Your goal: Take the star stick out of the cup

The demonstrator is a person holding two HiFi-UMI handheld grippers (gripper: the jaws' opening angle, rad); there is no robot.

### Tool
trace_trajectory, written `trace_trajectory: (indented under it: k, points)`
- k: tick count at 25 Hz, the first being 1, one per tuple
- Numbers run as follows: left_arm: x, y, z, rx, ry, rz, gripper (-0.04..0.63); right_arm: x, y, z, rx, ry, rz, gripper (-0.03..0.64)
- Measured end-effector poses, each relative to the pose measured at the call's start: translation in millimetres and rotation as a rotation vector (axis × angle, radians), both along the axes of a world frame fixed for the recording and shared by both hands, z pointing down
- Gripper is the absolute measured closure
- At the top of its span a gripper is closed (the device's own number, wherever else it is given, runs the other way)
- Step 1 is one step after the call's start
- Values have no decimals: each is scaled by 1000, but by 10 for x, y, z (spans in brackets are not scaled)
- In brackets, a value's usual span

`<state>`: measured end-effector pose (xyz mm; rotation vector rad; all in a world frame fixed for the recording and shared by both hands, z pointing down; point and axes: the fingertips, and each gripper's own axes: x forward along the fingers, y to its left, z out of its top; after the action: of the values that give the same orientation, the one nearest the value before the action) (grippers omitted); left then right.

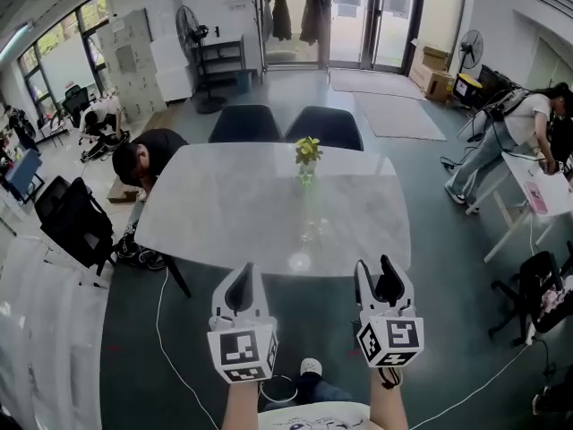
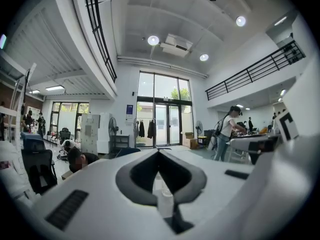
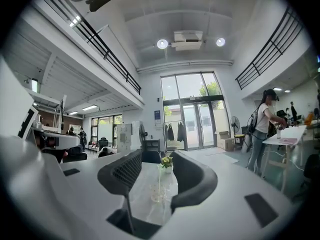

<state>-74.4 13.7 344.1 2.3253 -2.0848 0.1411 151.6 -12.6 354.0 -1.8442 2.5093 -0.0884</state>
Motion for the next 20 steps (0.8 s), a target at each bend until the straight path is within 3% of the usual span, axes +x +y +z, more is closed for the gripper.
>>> trace_trajectory:
  k: [10,20]
  points:
    - [121,-512,-2,1,0,-41,595,125,-621,-8,-4,-12,-53,410]
    - [-2,-751,86,-37,-12,-85,595,55,-935,115,-40,-8,-87,410]
